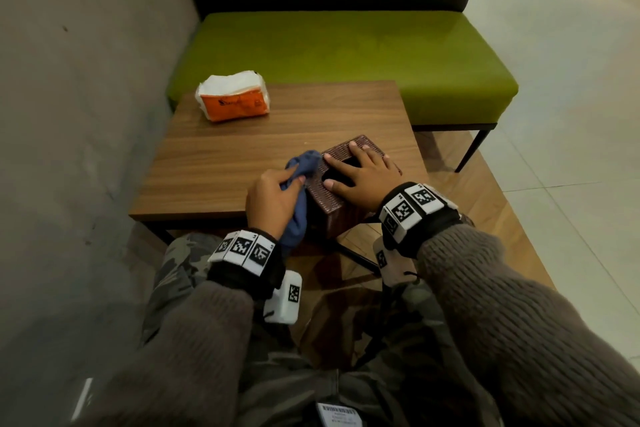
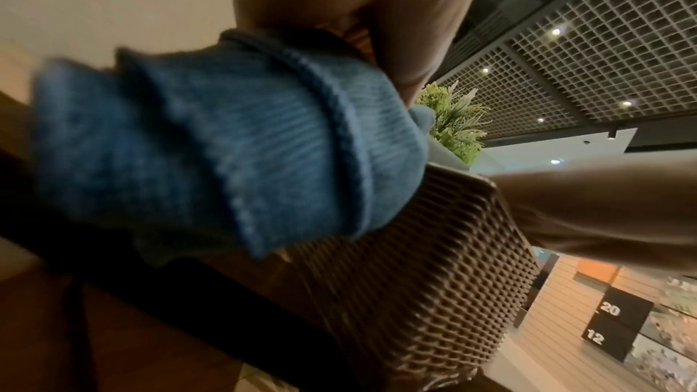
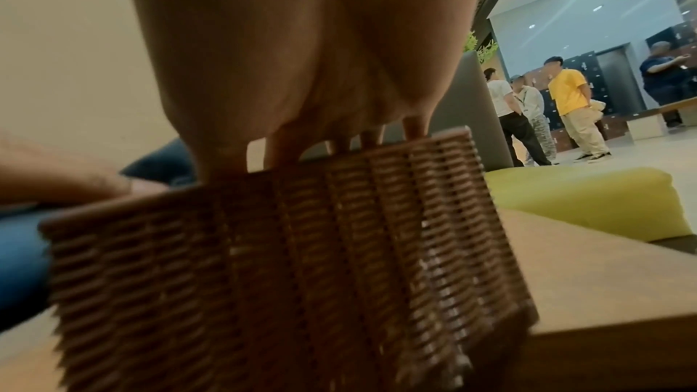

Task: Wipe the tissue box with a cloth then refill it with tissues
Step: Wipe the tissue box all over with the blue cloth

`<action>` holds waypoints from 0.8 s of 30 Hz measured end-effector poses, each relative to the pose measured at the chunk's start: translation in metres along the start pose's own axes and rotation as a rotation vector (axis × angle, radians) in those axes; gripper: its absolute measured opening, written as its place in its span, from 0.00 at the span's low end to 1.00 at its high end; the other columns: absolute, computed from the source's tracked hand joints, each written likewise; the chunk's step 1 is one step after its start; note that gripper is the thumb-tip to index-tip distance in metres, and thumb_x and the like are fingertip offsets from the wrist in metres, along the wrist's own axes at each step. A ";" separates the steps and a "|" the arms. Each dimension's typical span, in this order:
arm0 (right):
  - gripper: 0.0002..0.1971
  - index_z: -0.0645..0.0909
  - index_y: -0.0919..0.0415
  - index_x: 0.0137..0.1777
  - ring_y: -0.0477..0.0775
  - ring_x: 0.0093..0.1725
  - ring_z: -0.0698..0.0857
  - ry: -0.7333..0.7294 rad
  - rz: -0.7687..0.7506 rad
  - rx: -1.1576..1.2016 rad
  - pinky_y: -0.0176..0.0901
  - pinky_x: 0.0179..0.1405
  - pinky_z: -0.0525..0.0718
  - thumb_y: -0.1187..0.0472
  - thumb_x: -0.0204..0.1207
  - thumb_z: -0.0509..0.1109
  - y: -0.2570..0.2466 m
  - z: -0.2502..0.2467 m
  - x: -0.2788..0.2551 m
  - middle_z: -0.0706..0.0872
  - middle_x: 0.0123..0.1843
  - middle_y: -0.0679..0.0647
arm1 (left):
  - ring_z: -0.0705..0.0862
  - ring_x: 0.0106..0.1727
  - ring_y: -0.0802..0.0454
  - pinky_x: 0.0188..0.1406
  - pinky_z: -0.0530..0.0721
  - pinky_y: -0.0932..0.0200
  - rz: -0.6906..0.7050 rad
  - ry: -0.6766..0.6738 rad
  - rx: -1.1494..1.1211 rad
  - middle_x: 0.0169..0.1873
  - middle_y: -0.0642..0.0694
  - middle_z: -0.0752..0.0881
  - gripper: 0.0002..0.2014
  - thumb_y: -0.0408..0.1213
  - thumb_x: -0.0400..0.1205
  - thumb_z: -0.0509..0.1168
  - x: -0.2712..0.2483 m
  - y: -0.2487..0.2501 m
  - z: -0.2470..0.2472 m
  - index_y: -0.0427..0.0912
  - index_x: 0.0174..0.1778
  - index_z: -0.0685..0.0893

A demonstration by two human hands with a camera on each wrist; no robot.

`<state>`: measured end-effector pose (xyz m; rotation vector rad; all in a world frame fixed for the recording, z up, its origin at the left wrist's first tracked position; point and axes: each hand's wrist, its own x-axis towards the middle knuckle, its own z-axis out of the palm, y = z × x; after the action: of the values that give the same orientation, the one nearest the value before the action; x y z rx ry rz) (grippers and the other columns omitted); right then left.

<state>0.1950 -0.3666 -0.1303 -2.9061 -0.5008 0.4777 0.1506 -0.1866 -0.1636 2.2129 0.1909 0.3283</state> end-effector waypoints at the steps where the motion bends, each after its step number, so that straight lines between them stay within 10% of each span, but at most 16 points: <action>1: 0.30 0.46 0.30 0.83 0.57 0.87 0.42 0.014 0.012 0.007 0.62 0.84 0.41 0.31 0.82 0.49 0.000 0.002 0.000 0.41 0.88 0.52 | 0.87 0.45 0.42 0.40 0.81 0.51 0.008 -0.011 0.015 0.40 0.38 0.89 0.10 0.40 0.79 0.69 -0.004 0.002 0.001 0.39 0.50 0.89; 8: 0.28 0.46 0.31 0.83 0.56 0.87 0.41 0.042 0.009 0.027 0.61 0.84 0.41 0.36 0.84 0.49 0.000 0.009 -0.003 0.41 0.88 0.51 | 0.86 0.51 0.52 0.49 0.84 0.53 0.214 -0.129 0.002 0.50 0.46 0.88 0.13 0.36 0.78 0.71 -0.062 0.008 -0.005 0.43 0.58 0.88; 17: 0.29 0.46 0.30 0.82 0.56 0.87 0.41 0.017 0.034 0.056 0.63 0.83 0.39 0.33 0.83 0.49 -0.003 0.005 0.002 0.41 0.88 0.50 | 0.83 0.58 0.40 0.53 0.82 0.47 0.027 -0.071 0.168 0.57 0.41 0.85 0.15 0.39 0.80 0.67 0.009 0.006 -0.002 0.45 0.62 0.85; 24: 0.28 0.47 0.31 0.83 0.57 0.87 0.41 -0.011 0.002 0.028 0.63 0.84 0.40 0.37 0.85 0.50 -0.002 0.001 0.001 0.40 0.88 0.51 | 0.86 0.49 0.49 0.39 0.82 0.57 0.443 -0.079 0.254 0.55 0.47 0.85 0.17 0.36 0.76 0.70 -0.070 0.009 0.001 0.49 0.62 0.86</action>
<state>0.1951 -0.3645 -0.1308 -2.8796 -0.4885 0.4965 0.0846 -0.2102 -0.1683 2.5053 -0.3235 0.4762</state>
